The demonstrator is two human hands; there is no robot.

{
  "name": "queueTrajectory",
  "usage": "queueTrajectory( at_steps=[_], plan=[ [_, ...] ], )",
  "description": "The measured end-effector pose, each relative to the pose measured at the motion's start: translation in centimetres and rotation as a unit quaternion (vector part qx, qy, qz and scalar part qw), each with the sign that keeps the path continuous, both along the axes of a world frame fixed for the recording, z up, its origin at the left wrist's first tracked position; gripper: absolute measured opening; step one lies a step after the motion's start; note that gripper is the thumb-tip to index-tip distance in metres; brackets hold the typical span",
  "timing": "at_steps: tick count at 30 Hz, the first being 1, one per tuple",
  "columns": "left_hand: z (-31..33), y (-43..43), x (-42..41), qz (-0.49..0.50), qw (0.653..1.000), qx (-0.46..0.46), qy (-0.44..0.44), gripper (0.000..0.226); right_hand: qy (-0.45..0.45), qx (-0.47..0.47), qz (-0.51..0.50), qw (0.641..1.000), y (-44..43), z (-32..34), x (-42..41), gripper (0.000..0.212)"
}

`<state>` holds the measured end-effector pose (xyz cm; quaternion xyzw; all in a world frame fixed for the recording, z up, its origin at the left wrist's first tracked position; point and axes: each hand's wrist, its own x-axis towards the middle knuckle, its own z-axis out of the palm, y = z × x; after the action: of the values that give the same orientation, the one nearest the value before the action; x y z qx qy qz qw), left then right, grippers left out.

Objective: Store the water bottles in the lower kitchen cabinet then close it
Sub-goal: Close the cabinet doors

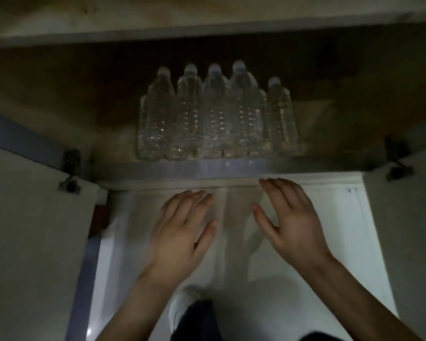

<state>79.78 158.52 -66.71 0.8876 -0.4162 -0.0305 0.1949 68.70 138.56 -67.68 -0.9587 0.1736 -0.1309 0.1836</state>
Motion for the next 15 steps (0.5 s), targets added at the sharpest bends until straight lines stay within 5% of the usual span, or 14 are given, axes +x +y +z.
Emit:
queueTrajectory(
  at_steps=[6,15],
  plan=[
    [15.2,0.6,-4.6,-0.049,0.996,0.03,0.072,0.048,0.026,0.027,-0.057,0.998,0.8,15.5,-6.2,0.045],
    [47.4,-2.6,-12.5,-0.101,0.989,0.018,0.106,0.048,0.008,0.034,-0.085,0.996,1.1,47.7,-14.4,0.041]
  ],
)
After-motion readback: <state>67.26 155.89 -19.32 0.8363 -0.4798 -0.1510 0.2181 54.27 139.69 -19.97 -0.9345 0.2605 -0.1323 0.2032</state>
